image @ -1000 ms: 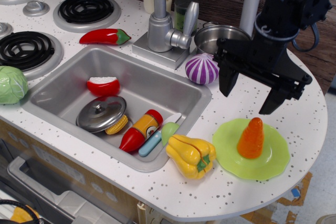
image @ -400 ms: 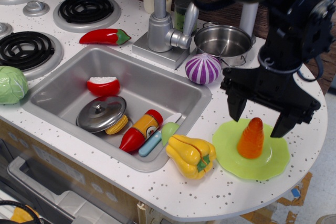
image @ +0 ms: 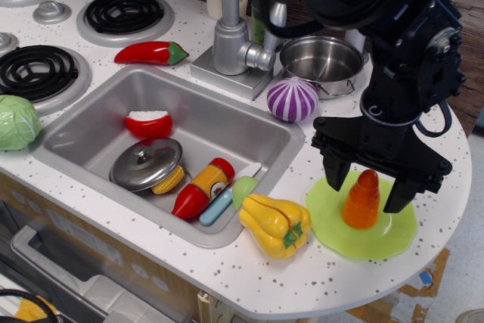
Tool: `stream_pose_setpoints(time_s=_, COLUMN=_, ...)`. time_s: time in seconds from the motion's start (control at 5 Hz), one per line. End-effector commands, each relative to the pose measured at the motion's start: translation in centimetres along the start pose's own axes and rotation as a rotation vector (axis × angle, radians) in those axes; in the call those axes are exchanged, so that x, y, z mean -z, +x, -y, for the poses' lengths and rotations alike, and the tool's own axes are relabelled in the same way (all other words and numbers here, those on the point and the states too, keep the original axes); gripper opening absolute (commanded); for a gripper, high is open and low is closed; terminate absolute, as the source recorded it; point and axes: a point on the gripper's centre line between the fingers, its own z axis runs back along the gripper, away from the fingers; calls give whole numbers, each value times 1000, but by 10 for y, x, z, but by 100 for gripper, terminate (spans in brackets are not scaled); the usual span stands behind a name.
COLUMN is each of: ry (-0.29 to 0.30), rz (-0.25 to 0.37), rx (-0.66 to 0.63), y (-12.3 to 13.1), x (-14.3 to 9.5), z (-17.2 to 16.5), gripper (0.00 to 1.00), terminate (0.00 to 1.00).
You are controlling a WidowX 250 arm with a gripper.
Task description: Take carrot off plate
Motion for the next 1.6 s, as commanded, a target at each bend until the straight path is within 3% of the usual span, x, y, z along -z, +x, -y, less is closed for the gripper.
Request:
stream_pose_setpoints(time_s=0.0, ry=-12, rz=30, rx=-44, y=4, x=0, z=2, gripper=0, terminate=0)
stream_pose_setpoints(time_s=0.4, ry=15, rz=-4, rx=-17, y=18, x=-20, z=-2, gripper=0, terminate=0)
stream_pose_setpoints(time_s=0.6, ry=88, rz=6, rx=45, y=41, x=-34, z=-16, gripper=0, terminate=0)
stream_pose_setpoints(time_s=1.0, ry=71, rz=21, rx=153, y=81, x=-18, z=-49, gripper=0, terminate=0)
stream_pose_setpoints(time_s=1.2, ry=62, rz=40, rx=145, y=80, x=-7, z=-49, gripper=0, terminate=0)
stream_pose_setpoints(time_s=1.4, ry=52, rz=84, rx=130, y=75, x=-2, z=-48, gripper=100, terminate=0)
